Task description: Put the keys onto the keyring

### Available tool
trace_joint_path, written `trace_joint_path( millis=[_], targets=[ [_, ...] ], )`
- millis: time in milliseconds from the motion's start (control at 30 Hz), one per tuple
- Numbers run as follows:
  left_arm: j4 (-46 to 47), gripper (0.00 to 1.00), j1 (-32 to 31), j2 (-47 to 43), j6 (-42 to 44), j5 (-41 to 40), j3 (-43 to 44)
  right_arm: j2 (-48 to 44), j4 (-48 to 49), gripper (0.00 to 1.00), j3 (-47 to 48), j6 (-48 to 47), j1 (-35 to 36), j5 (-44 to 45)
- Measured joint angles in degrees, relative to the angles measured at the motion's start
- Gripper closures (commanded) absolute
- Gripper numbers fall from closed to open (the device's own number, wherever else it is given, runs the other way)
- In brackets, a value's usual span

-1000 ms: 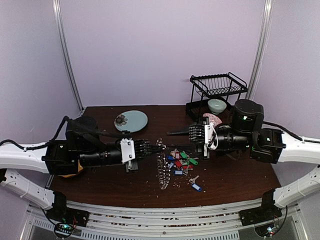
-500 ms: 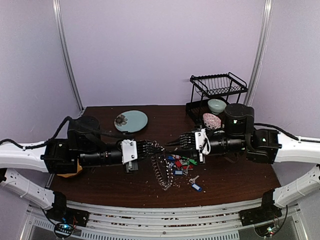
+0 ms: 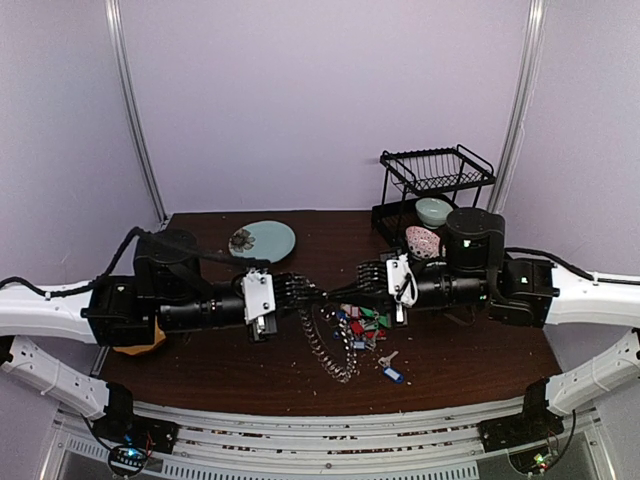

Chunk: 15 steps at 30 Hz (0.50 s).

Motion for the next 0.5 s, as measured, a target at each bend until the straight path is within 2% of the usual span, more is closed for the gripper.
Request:
trace_joint_path(
  millis=[67, 133, 333, 500],
  targets=[
    [2.1, 0.74, 0.0, -0.6, -0.9, 0.5, -0.7, -0.1, 5.0, 1.00, -2.0, 3.5, -0.9, -1.9],
    [4.7, 0.75, 0.0, -2.0, -1.6, 1.6, -2.5, -0.2, 11.0, 1.00, -4.9, 8.2, -1.5, -4.5],
    [10.1, 0.86, 0.0, -4.2, -3.8, 4.3, -5.1, 4.0, 36.8, 1.00, -12.9, 27.0, -2.2, -11.0],
    [13.1, 0.87, 0.0, -4.4, -5.7, 7.6, -5.7, 7.7, 53.9, 1.00, -15.9, 37.3, -1.6, -12.1]
  ],
)
